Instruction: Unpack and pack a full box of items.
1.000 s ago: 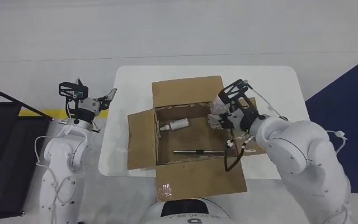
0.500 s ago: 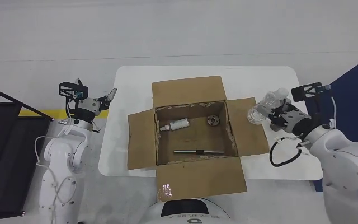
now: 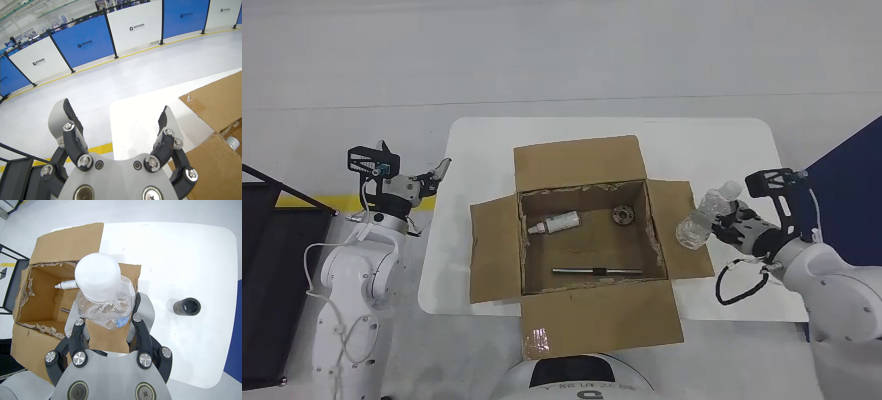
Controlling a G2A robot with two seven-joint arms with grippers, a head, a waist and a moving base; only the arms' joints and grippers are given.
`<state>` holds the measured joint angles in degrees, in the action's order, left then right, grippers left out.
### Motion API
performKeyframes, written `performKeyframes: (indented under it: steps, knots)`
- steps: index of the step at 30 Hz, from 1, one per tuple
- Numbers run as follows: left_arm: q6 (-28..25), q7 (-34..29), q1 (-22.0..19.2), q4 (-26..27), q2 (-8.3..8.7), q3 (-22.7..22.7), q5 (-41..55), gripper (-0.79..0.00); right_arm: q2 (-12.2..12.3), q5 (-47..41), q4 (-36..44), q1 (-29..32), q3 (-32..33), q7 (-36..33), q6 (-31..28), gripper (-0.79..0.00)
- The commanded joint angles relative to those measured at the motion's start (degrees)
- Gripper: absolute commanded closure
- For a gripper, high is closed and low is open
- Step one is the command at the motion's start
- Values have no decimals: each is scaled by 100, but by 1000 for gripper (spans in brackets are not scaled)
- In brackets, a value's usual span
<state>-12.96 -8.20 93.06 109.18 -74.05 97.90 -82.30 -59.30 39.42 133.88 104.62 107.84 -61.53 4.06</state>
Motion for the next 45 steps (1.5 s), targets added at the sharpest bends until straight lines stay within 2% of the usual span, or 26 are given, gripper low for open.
performKeyframes:
  steps: [1,10,19,27,29,33,35,38,39,40,41,42,45]
  knots:
    - [0,0,0,0,0,0,0,-785,18,173,-166,-225,-184,-172,166,0]
    - [0,0,0,0,0,0,0,-785,70,948,-981,-1206,-1017,-909,832,0]
    - [0,0,0,0,0,0,0,-785,71,2127,-1948,-2401,-2092,-2153,1573,0]
    - [0,0,0,0,0,0,0,-785,-7,2250,-2707,-2827,-2315,-2160,1710,0]
    - [0,0,0,0,0,0,0,-785,-41,2296,-2888,-2911,-2353,-2162,1709,-62]
    - [0,0,0,0,0,0,0,-785,-102,2484,-3161,-3032,-2370,-2173,1698,-92]
    - [0,0,0,0,0,0,0,-785,-142,2525,-3206,-3084,-2385,-2192,1679,-151]
    - [0,0,0,0,0,0,0,-785,-199,2606,-3266,-3117,-2367,-2214,1657,-314]
    - [0,0,0,0,0,0,0,-785,-218,2636,-3277,-3120,-2356,-2219,1652,-345]
    - [0,0,0,0,0,0,0,-785,-232,2658,-3272,-3123,-2346,-2224,1647,-425]
    - [0,0,0,0,0,0,0,-785,-251,2684,-3261,-3122,-2327,-2236,1636,-690]
    - [0,0,0,0,0,0,0,-785,-271,2707,-3249,-3113,-2294,-2240,1631,-785]
    - [0,0,0,0,0,0,0,-785,-332,2734,-3094,-3026,-2148,-2222,1650,-785]
